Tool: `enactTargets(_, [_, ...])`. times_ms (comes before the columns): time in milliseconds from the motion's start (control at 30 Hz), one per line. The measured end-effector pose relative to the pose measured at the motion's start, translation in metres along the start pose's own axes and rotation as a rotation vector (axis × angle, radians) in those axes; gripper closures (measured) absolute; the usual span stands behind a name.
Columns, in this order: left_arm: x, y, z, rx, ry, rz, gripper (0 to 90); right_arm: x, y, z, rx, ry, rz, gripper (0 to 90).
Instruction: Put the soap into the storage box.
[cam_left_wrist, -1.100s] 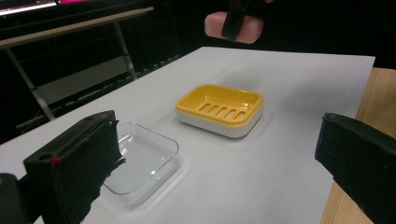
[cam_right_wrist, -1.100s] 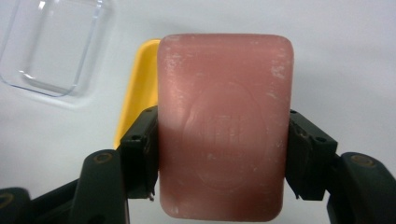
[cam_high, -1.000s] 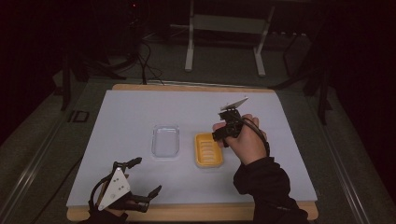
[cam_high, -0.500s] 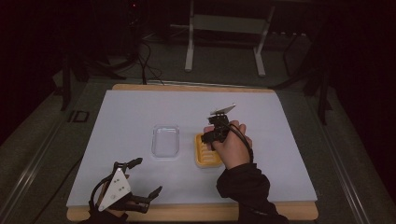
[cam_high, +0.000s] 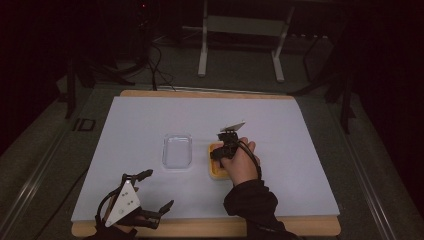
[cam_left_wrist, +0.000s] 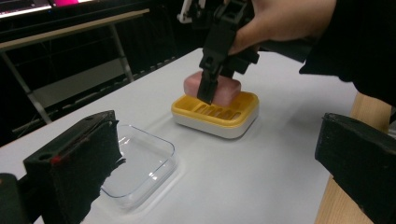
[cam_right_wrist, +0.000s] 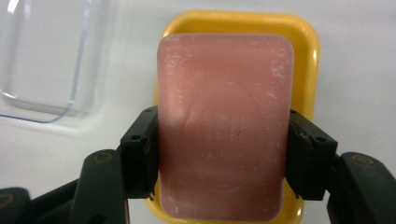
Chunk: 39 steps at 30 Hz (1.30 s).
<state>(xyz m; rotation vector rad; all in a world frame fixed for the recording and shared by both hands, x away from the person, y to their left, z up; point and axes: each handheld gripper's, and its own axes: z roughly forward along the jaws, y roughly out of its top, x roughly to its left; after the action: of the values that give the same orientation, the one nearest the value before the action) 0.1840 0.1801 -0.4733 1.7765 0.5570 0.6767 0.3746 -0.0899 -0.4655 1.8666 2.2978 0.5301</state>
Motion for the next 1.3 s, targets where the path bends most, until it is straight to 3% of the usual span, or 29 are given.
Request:
enactTargets(433, [-0.001,0.0,-0.001,-0.001,0.0,0.004,0.6,-0.001,-0.005,0.026,0.043,-0.014,0.008,37.8])
enactTargets(800, [0.0,0.0,0.0,-0.001,0.001,0.004,0.6,-0.002,-0.002,0.017,0.032,-0.002,-0.022,31.2])
enactTargets(833, [-0.001,0.0,0.0,0.0,0.0,0.004,0.7,-0.003,-0.001,0.01,0.031,0.018,-0.04,32.0])
enactTargets(1000, [-0.001,0.0,0.001,0.002,0.0,0.003,0.7,-0.004,0.0,-0.004,0.005,0.029,-0.086,30.6])
enactTargets(1167, [0.0,0.0,0.0,0.002,0.003,0.003,0.6,-0.01,0.002,-0.021,-0.032,0.073,-0.19,28.0])
enactTargets(1233, [0.0,0.0,0.0,0.004,0.003,0.004,0.6,-0.012,0.002,-0.023,-0.034,0.098,-0.203,27.6])
enactTargets(1300, [0.0,0.0,0.0,0.003,0.004,0.005,0.6,-0.02,0.003,-0.029,-0.06,0.111,-0.276,26.7])
